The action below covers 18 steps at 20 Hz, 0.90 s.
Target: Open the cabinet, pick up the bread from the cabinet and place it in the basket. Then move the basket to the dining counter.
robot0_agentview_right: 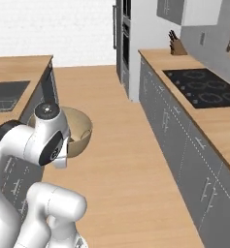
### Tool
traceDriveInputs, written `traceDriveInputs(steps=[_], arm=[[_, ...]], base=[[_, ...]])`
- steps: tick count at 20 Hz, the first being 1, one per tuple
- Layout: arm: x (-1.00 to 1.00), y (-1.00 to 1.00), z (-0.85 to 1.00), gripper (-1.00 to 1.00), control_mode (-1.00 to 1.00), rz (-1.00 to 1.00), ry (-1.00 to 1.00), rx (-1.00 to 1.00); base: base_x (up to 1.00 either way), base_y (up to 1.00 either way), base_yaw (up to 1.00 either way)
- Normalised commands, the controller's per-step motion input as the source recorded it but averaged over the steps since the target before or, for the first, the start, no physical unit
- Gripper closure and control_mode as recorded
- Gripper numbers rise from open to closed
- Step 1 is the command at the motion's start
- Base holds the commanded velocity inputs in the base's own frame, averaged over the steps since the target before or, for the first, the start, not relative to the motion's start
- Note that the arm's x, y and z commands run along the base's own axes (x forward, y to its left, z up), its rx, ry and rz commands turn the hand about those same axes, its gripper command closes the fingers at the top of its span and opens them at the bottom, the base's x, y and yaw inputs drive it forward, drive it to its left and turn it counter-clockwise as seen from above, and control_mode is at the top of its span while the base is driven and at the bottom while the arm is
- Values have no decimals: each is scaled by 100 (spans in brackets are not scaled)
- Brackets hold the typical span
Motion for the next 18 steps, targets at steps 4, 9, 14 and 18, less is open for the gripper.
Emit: traceDriveInputs(steps=[4, 9, 14, 18], arm=[[0, 0, 0, 100, 100, 0, 0, 0], [0, 0, 0, 100, 100, 0, 0, 0], [0, 0, 0, 100, 100, 0, 0, 0], [0, 0, 0, 100, 100, 0, 0, 0]], base=[[-77, 0, 26], [-66, 0, 36], [-49, 1, 49], [-13, 60, 25]])
